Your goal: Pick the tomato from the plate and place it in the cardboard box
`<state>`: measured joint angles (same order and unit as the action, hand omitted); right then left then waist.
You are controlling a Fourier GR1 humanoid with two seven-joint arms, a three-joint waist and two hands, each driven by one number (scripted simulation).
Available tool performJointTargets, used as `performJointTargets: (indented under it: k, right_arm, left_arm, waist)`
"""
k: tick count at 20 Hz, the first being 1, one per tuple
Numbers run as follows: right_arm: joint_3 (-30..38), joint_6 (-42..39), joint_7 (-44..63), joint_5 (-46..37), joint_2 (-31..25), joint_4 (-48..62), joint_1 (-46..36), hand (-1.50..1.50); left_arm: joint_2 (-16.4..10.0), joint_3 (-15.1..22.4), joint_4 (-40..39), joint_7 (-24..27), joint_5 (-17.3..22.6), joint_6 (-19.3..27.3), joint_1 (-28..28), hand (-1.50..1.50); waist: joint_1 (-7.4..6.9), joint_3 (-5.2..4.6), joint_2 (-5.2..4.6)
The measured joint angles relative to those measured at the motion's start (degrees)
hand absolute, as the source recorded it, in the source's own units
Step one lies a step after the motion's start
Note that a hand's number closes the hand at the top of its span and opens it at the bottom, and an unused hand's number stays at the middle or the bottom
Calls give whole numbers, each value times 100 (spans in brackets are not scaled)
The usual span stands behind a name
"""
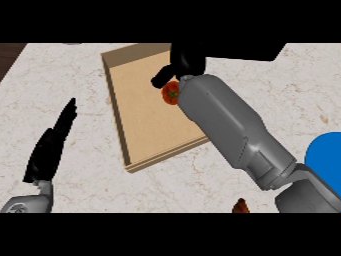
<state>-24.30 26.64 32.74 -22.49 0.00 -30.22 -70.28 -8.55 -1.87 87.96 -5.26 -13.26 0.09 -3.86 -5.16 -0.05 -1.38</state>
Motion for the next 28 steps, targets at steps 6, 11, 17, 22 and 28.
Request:
performJointTargets:
  k: [6, 11, 17, 22, 28]
  right_arm:
    - [356, 1247, -640, 483, -1, 11, 59, -150]
    - [941, 1987, -1389, 1036, -1, -275, 199, -150]
    - [1703, 2369, -2290, 1582, -152, -688, 608, -150]
    - [2039, 2257, -2495, 1810, -666, -1369, 1305, -150]
    - [2314, 1494, -2623, 2202, -1471, -2711, 2536, -150]
  left_arm:
    - [9, -11, -29, 20, -2, 5, 9, 0]
    - [-17, -98, -44, -44, 6, 42, -31, 0]
    - [-45, -193, 64, -46, 21, 84, 170, 0]
    - [-72, -273, 196, -55, 71, 69, 379, 0]
    - [-81, -336, 269, -25, 105, 52, 561, 0]
  waist:
    - [14, 5, -3]
    - [144, 10, 21]
    - [335, 10, 84]
    - [501, 8, 142]
    - [596, 6, 171]
